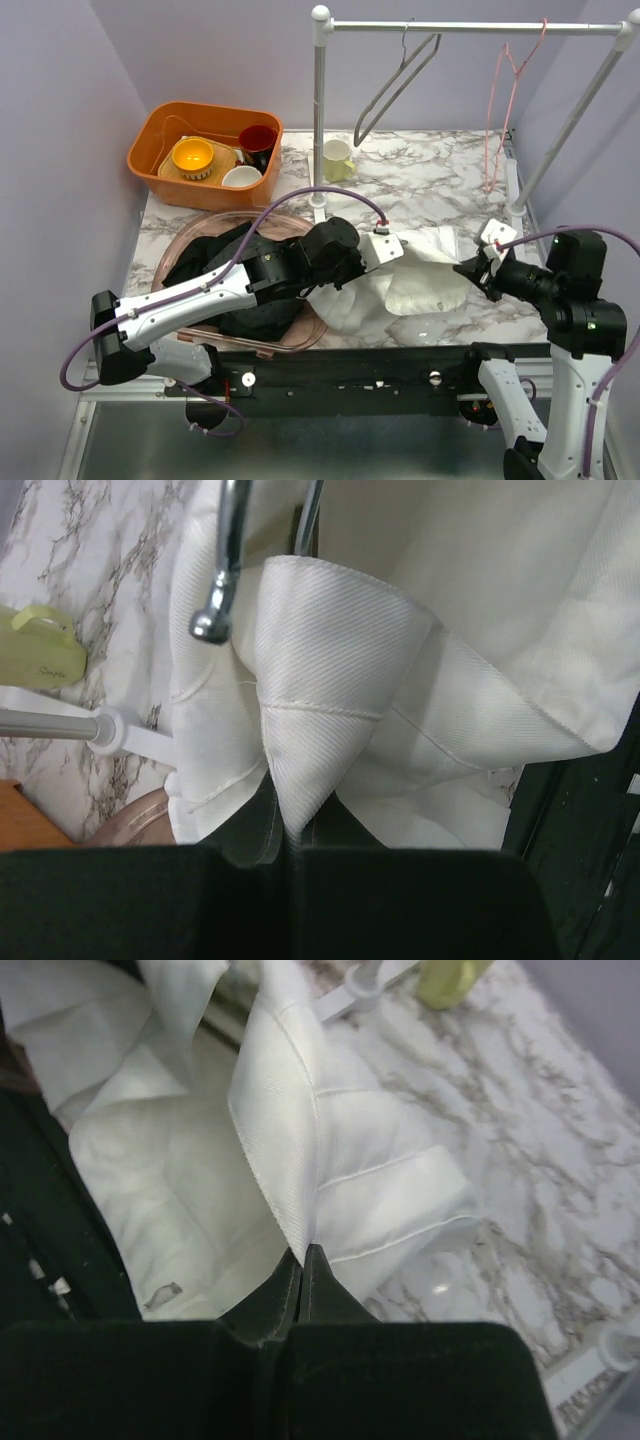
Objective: Place the skirt on the hanger
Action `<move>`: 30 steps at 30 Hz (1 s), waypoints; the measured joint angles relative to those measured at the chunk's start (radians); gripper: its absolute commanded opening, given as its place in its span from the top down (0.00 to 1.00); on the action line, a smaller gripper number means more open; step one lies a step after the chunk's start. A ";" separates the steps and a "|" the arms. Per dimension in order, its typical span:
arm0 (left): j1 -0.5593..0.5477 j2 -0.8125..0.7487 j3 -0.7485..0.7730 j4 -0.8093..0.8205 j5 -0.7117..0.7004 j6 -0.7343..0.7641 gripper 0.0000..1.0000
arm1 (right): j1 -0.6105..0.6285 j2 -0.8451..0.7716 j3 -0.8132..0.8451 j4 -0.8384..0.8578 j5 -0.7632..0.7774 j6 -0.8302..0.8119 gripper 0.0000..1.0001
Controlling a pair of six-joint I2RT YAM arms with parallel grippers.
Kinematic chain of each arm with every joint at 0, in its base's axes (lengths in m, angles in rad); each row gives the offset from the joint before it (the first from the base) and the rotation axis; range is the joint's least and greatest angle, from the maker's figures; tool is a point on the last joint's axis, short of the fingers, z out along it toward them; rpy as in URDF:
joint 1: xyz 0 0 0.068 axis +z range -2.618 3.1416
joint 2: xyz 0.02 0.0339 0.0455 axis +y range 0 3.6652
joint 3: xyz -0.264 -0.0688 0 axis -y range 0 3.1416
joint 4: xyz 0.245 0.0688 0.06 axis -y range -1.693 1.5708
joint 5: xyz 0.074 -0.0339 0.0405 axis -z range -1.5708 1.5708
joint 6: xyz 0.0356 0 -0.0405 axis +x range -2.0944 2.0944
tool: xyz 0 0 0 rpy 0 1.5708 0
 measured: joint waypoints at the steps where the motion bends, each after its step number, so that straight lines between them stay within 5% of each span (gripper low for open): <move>1: 0.000 -0.010 -0.008 0.006 0.003 -0.009 1.00 | 0.000 0.003 -0.050 -0.032 -0.033 -0.071 0.99; 5: 0.006 -0.020 -0.028 0.045 0.025 -0.035 1.00 | 0.000 0.005 -0.161 -0.095 -0.092 -0.241 0.86; 9: 0.005 -0.020 -0.049 0.106 0.093 -0.051 1.00 | 0.000 0.001 -0.195 -0.132 -0.113 -0.359 0.45; 15: 0.006 -0.017 -0.050 0.128 0.192 -0.017 1.00 | 0.000 0.029 -0.080 -0.159 -0.098 -0.408 0.23; 21: 0.006 -0.010 -0.067 0.104 0.257 0.051 1.00 | 0.000 0.022 0.143 -0.154 -0.083 -0.367 0.18; 30: 0.006 -0.008 -0.073 0.082 0.292 0.109 1.00 | 0.000 0.079 0.135 -0.155 -0.083 -0.360 0.18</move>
